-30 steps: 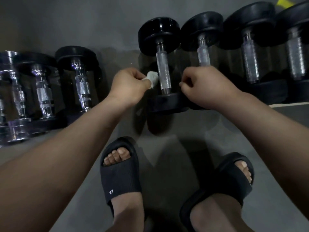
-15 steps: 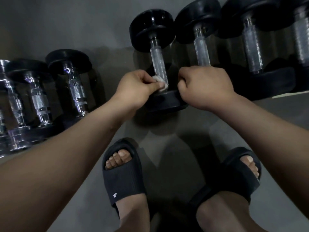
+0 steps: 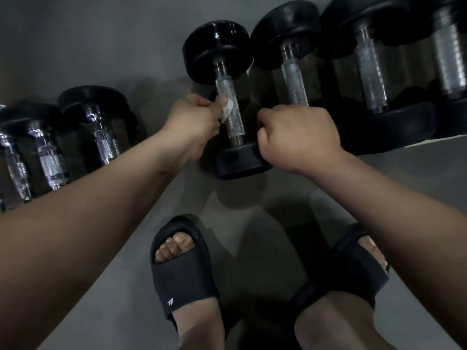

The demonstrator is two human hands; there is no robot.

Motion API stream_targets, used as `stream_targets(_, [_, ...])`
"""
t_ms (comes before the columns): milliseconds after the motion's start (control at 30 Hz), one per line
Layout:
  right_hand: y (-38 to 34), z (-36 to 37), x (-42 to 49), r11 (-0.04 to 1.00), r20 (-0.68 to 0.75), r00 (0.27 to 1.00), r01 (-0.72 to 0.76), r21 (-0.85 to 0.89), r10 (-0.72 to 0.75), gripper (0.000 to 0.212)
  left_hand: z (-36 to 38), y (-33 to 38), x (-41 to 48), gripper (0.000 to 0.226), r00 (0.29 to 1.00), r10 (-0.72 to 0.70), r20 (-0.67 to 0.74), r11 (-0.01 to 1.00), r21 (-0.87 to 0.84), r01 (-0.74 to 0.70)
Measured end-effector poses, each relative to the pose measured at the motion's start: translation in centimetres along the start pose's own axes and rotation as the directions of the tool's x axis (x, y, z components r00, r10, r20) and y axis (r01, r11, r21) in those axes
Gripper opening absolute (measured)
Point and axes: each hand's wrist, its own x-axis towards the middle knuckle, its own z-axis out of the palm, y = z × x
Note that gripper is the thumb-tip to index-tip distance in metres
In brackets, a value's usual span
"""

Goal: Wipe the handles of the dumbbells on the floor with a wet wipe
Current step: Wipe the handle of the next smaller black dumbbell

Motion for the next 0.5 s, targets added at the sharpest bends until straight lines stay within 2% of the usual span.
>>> stream_targets(67, [-0.1,0.0,-0.1,1.000,-0.008,1.000,-0.005,-0.013,0.005,0.030,-0.2,0.2,0.1,0.026,1.000,0.017,-0.003,0.999,0.046,-0.017])
stream_targets(100, [-0.1,0.0,-0.1,1.000,-0.008,1.000,-0.005,-0.010,0.005,0.029,-0.1,0.6,0.4,0.023,1.000,0.023,-0.015,1.000,-0.007,-0.023])
stream_targets(167, [-0.1,0.0,0.0,1.000,0.000,1.000,-0.004,0.000,0.004,0.028,0.6,1.3,1.3,0.011,0.999,0.000,-0.043,0.969,-0.245,-0.011])
stream_targets(200, [-0.1,0.0,-0.1,1.000,0.002,1.000,-0.005,0.004,0.005,0.028,1.0,1.7,1.8,0.013,0.998,-0.025,-0.054,0.928,-0.373,0.003])
stream_targets(267, [0.0,0.0,-0.1,1.000,0.001,1.000,-0.009,0.013,0.009,0.028,1.2,1.8,2.5,0.018,0.997,-0.066,-0.046,0.871,-0.491,0.035])
stream_targets(333, [0.0,-0.1,-0.1,1.000,-0.002,1.000,-0.010,0.020,0.010,0.026,0.9,1.4,2.5,0.023,0.996,-0.084,0.000,0.896,-0.437,0.076])
stream_targets(400, [0.0,-0.2,-0.1,1.000,0.000,1.000,-0.010,0.029,0.010,0.025,0.4,0.7,1.4,0.026,0.994,-0.094,0.048,0.951,-0.291,0.104])
stream_targets(467, [0.0,-0.2,-0.2,0.999,-0.003,1.000,-0.005,0.033,0.005,0.026,-0.2,0.0,0.1,0.018,0.995,-0.086,0.057,0.987,-0.129,0.093])
stream_targets(500, [0.0,-0.2,-0.2,1.000,-0.010,1.000,0.001,0.028,0.000,0.026,-0.5,-0.3,-0.4,0.023,0.995,-0.070,0.065,0.995,-0.063,0.074])
